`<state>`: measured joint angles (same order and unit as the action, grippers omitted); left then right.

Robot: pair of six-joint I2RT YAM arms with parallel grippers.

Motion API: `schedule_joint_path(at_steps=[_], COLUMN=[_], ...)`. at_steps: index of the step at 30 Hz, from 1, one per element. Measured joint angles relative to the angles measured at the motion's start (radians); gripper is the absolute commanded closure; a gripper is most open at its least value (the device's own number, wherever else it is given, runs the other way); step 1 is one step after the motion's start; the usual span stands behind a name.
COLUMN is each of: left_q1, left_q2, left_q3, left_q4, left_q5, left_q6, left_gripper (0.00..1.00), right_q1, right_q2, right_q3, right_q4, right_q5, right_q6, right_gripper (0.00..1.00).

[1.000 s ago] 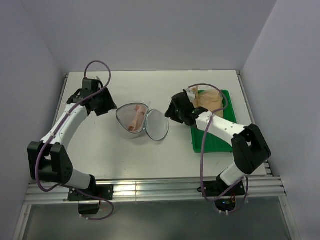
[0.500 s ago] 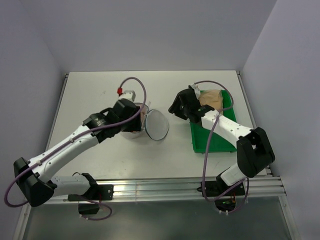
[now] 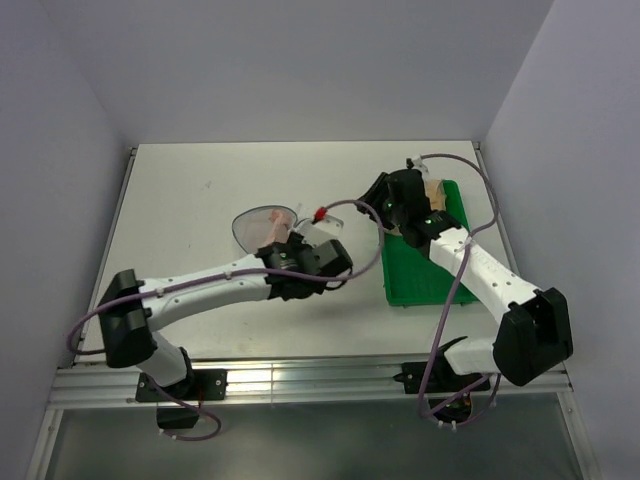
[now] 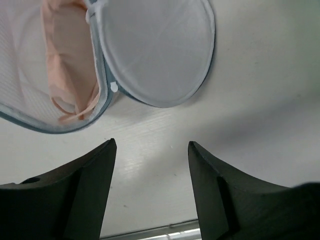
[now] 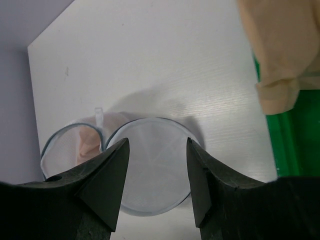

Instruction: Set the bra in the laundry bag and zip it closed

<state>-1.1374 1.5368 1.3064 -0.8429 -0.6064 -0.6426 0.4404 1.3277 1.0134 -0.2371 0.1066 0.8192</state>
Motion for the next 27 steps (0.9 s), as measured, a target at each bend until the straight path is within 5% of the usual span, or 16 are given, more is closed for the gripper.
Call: schedule_joint_path(at_steps=[7, 14, 21, 27], left_q1=[-0.141, -0.147, -0.169, -0.195], left_q2=[0.244, 0.281, 0.32, 0.439], left_q3=[0.043, -0.022, -0.034, -0.034], left_q4=[-0.065, 0.057, 0.315, 0.36], left_q5=[-0.252, -0.389, -0.425, -0.411], left_q6=[0.173, 0.428, 0.707, 0.8], left_gripper=[0.27, 0.23, 0.23, 0.23], right_q1=[-0.108, -0.167, -0.267, -0.345], right_q2=[-0.076, -0.176, -0.272, -0.328], right_q3=[-0.043, -0.093, -0.139, -0.156], right_q4=[-0.034, -0.044, -0.072, -0.087], right_q5=[-0.029, -0.066, -0.115, -0.172], right_q6=[-0.003, -0.003, -0.014, -0.025], right_gripper=[0.43, 0.43, 0.42, 0.42])
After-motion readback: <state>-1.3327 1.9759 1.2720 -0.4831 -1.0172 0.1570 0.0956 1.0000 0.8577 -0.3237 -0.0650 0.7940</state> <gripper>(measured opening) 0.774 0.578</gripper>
